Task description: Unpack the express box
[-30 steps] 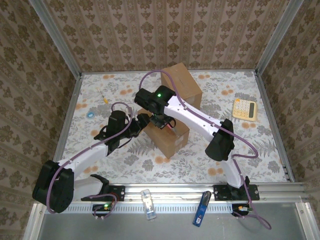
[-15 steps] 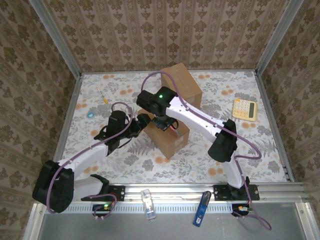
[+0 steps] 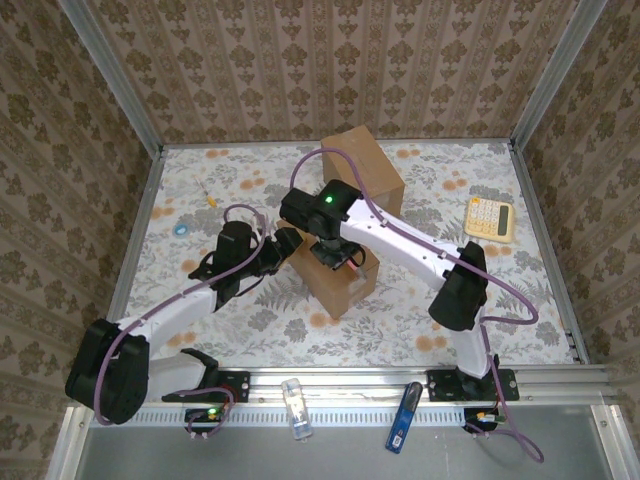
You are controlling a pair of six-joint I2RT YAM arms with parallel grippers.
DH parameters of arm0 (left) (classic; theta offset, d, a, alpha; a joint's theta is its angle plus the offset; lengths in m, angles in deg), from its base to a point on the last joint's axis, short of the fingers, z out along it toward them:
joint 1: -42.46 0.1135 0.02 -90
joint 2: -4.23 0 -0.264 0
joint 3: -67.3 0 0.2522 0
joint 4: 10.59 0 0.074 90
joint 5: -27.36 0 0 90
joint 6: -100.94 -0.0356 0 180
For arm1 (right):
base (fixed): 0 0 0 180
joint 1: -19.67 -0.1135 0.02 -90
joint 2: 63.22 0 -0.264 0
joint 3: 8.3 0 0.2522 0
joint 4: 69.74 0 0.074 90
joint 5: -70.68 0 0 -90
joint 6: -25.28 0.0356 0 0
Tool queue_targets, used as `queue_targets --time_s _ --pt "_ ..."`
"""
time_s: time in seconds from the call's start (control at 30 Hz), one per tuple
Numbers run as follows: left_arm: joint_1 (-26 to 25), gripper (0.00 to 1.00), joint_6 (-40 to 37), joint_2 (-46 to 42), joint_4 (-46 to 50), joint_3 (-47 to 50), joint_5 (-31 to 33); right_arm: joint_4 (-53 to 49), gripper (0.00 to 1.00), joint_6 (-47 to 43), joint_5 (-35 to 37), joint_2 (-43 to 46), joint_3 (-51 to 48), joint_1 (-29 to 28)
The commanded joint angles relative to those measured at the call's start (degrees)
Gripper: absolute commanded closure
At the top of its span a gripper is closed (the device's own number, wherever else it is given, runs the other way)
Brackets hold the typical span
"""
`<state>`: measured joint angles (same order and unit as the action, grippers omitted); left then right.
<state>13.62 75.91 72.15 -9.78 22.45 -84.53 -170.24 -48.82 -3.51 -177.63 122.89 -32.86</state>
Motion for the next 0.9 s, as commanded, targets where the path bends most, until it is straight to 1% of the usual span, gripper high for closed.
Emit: queue_targets --time_s 0.0,0.3,0.47,0.87 --pt "0.54 0.25 0.77 1.59 2.20 1.69 1.41 -5.11 1.00 2.63 -2.40 1.12 -1.61 -0.72" --pt "0.54 0.25 1.47 2.72 -0.02 2.75 0.88 -4.37 1.00 3.38 -3.36 1.50 -1.30 -0.83" --pt "0.52 0.25 1.74 3.34 -0.85 2.88 0.80 -3.88 1.00 3.37 -5.17 2.74 -3.84 -0.83" --pt "0.71 0.25 1.83 3.36 -0.76 3.23 0.80 -3.67 1.00 5.28 -7.02 5.41 -10.37 -1.30"
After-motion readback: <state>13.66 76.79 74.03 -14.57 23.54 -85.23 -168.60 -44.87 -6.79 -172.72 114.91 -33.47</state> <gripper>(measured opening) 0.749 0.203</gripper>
